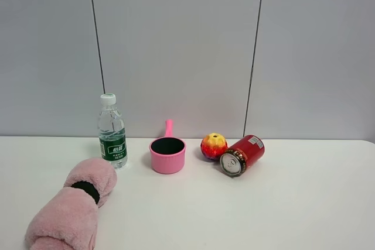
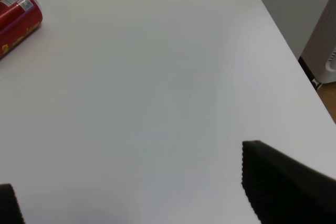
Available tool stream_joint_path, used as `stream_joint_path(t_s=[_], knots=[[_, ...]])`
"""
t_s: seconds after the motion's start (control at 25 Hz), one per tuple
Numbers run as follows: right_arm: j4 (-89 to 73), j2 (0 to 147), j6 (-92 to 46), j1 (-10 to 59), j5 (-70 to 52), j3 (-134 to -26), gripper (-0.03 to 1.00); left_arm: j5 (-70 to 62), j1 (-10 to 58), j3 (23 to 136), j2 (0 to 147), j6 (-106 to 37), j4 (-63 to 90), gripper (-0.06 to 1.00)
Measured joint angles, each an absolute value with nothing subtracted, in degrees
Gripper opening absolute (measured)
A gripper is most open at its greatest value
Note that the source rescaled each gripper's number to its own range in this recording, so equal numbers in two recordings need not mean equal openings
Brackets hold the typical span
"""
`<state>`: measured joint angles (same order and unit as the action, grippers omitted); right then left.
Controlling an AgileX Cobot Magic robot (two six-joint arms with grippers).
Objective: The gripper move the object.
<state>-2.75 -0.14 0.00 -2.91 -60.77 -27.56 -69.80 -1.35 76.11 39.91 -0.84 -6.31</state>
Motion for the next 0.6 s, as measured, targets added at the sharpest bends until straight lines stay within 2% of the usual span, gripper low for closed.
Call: stream_joint_path(t_s=[0.32, 0.6], knots=[[-2.75, -0.14, 0.0, -2.91, -60.77, -27.56, 1.0, -69.87, -1.49, 57.66, 15.88, 1.6, -0.49, 0.37], [-2.75, -0.14, 0.0, -2.91, -60.77, -27.56, 1.0, -70.15, -1.49, 47.34, 3.93, 2.24, 0.66, 0.37]])
